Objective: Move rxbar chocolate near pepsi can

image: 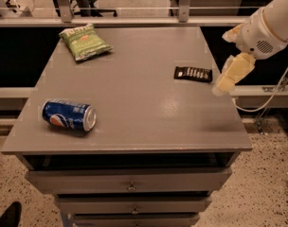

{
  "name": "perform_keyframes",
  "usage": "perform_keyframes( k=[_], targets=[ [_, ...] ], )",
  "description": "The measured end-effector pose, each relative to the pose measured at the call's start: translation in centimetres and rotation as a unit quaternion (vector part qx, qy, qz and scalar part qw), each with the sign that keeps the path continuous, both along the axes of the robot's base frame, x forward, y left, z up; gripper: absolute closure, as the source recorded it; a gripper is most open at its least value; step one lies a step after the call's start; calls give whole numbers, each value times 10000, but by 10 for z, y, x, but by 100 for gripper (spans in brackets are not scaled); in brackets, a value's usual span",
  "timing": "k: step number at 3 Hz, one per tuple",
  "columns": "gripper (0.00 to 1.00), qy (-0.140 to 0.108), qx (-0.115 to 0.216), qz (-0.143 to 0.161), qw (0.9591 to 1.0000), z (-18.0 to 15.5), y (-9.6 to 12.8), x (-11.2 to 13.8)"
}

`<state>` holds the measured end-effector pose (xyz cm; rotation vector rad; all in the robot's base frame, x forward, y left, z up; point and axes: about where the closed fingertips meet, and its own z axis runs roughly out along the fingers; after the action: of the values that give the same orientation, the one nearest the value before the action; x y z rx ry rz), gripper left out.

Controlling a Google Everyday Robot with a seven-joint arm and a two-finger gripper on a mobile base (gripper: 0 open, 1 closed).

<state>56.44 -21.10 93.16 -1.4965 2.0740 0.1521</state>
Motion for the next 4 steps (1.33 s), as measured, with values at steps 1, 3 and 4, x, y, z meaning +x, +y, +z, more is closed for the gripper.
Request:
perform_keyframes(
  k=[1,3,4],
  targets=[
    [0,-16,356,-191,9992,-30,1,48],
    [0,199,828,-717,9938,-86,-3,109],
    [19,423,895,-946,9906,-99,-4,122]
  ],
)
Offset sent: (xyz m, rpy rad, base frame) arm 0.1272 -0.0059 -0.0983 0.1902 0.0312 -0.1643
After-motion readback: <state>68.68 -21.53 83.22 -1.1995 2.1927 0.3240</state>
